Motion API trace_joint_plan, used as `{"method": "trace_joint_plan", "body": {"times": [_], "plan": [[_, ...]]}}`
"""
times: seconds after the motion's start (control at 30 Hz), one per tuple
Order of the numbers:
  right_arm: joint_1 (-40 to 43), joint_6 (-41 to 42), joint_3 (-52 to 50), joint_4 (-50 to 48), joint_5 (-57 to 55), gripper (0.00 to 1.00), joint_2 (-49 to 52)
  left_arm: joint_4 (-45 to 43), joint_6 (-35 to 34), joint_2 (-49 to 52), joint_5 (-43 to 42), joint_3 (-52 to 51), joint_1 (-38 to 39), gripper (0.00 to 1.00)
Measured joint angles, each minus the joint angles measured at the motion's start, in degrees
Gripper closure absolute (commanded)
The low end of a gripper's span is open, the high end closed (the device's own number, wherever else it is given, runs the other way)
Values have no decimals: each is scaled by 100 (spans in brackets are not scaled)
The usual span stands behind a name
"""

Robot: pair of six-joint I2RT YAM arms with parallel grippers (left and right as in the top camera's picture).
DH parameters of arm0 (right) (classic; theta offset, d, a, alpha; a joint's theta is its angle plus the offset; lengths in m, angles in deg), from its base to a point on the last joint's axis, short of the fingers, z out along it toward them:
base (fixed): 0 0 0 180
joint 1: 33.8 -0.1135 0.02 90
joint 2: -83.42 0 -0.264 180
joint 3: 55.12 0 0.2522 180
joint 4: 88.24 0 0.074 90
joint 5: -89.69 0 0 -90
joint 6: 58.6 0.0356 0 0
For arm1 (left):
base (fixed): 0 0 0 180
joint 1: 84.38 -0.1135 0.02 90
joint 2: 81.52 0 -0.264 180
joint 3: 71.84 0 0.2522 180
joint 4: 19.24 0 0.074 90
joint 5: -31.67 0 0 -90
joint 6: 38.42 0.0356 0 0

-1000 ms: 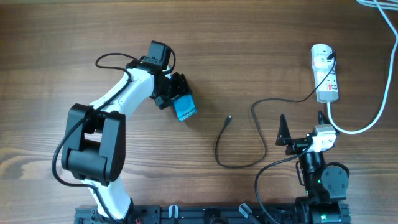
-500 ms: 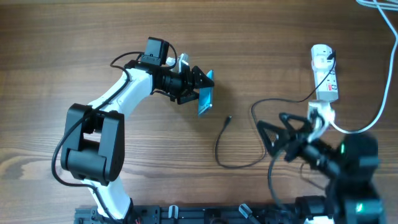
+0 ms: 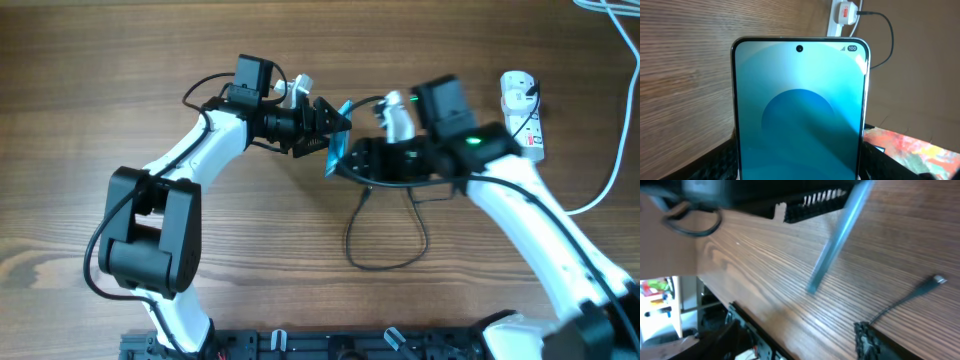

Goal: Plug charger to phone and switch on socket
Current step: 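Raise the phone upright and bring the right gripper toward it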

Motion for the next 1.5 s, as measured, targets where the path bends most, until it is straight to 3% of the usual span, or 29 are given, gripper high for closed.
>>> {"method": "trace_joint_plan", "body": {"times": [0.07, 0.2, 0.4, 0.6, 0.73, 0.83, 0.9, 1.1, 1.3, 1.5], "plan": [[-328, 240, 0, -385, -295, 33, 409, -79, 2, 0, -11, 0, 90, 23], [-459, 586, 0, -1008, -717, 55, 761, -118, 0, -2, -22, 0, 166, 23], [-455, 785, 0, -1335, -1093, 66, 769, -140, 2, -2, 33, 0, 157, 23], [-455, 855, 0, -1329, -1550, 69, 769, -138, 2, -2, 107, 0, 155, 23], [-448, 883, -2, -1274, -1853, 96, 769, -138, 2, -2, 105, 0, 155, 23], [-435, 938, -2, -1215, -2033, 96, 791, -138, 2, -2, 136, 0, 144, 20], [-435, 935, -2, -1213, -2033, 96, 793, -140, 2, -2, 127, 0, 144, 2], [-278, 752, -2, -1049, -1832, 96, 680, -234, -15, -2, -114, -2, 79, 0], [122, 629, -2, -1132, -1115, 96, 103, -2164, -323, -24, -1884, -48, -251, 2], [341, 632, 0, -1668, 17, 96, 68, -5045, -2085, -24, -2616, -103, -330, 9]]}}
